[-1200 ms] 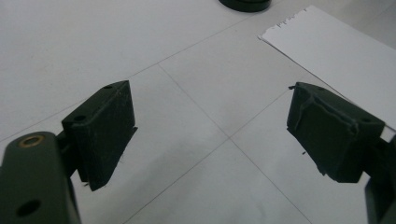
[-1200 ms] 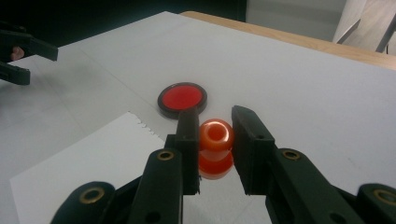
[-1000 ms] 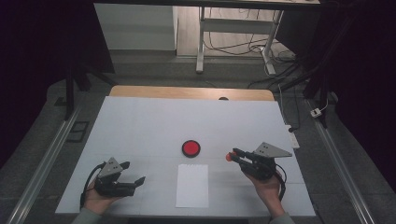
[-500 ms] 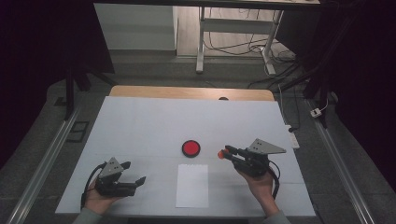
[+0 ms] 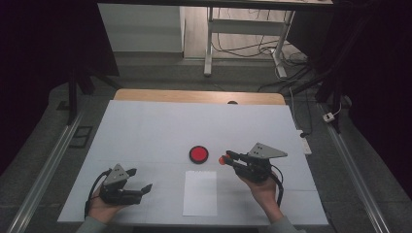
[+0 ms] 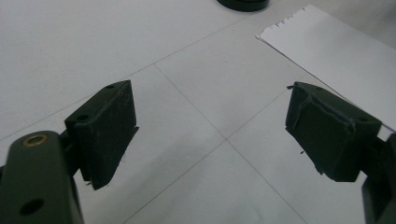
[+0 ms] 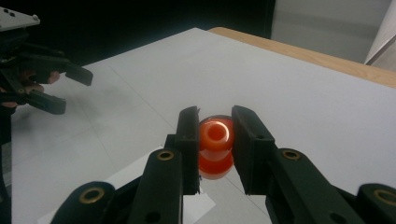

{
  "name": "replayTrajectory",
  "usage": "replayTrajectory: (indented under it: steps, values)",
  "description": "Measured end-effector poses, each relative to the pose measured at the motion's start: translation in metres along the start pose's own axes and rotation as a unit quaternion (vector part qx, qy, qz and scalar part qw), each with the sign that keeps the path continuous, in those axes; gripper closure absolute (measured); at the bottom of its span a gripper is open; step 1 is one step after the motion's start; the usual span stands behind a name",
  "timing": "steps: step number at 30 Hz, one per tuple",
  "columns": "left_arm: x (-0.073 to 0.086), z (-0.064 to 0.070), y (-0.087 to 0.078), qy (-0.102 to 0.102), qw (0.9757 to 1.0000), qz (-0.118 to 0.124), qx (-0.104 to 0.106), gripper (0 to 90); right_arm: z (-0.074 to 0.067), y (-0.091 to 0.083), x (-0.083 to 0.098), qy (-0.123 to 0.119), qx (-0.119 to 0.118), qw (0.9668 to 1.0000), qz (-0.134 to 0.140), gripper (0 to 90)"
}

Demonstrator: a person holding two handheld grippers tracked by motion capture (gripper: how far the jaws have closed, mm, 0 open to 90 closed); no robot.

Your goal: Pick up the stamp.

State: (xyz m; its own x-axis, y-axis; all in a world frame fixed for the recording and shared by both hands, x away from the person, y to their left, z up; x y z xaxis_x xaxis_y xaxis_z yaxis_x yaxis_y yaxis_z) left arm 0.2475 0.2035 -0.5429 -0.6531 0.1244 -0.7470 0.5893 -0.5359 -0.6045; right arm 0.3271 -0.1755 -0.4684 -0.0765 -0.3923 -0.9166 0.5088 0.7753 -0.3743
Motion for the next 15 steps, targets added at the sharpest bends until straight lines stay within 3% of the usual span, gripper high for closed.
replayTrajectory:
  steps: [15]
  values:
    - [0.0,0.001,0.001,0.001,1.0,-0.001,0.001,16.8,-0.011,0.022,-0.006,-0.001,-0.026,0.9997,0.003,72.6]
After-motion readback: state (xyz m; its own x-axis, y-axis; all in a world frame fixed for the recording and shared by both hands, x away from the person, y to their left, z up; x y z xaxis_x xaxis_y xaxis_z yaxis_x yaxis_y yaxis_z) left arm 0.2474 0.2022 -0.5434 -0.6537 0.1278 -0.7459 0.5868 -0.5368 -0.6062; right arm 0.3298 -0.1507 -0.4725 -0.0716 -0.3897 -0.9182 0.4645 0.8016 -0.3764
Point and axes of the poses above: each handheld gripper's, and its own axes: y roughly forward along the jaws, x roughly out of its underside, z roughly to its right, the point moved 3 cm from there along y, roughly forward along the jaws, and after that the axes turned 13 degrees about -y, right-handed, at the moved point
